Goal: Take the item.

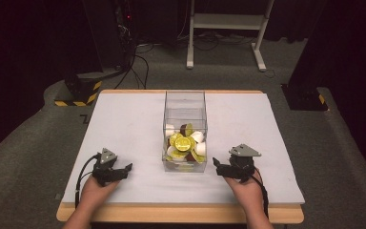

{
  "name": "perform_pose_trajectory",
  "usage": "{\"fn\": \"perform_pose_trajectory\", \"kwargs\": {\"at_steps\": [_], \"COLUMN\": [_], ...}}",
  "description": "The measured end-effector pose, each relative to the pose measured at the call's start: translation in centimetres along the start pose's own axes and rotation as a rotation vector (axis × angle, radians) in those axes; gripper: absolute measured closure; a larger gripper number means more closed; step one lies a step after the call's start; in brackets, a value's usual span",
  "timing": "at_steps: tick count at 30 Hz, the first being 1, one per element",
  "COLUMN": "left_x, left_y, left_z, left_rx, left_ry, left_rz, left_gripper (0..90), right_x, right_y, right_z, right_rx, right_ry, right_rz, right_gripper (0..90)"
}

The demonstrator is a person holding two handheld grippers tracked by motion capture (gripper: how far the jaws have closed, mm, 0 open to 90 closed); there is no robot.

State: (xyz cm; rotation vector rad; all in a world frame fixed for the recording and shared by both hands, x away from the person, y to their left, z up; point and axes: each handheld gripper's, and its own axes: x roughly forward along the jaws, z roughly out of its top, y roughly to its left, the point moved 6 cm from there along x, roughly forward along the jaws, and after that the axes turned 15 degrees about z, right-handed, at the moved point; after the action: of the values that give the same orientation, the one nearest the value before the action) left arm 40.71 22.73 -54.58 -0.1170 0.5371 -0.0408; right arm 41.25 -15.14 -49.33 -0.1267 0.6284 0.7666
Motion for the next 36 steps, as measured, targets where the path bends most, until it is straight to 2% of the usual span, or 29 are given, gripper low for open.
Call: {"fn": "perform_pose_trajectory", "kwargs": {"at_steps": [13, 36], "left_x": [0.0, 0.0], "left_y": [0.0, 0.0], "left_z": [0.0, 0.0], "left_rx": [0.003, 0.002], "left_ry": [0.000, 0.000], "left_rz": [0.001, 0.001], "left_gripper": [26.6, 26.6], "right_x": [-0.8, -1.0], "right_y": [0.0, 1.1], "right_z": [1.0, 3.4], "right_rx": [-0.014, -0.015], "right_ry": [-0.021, -0.064], "right_rz": [0.001, 0.055], "right_gripper": [15.0, 14.8]}}
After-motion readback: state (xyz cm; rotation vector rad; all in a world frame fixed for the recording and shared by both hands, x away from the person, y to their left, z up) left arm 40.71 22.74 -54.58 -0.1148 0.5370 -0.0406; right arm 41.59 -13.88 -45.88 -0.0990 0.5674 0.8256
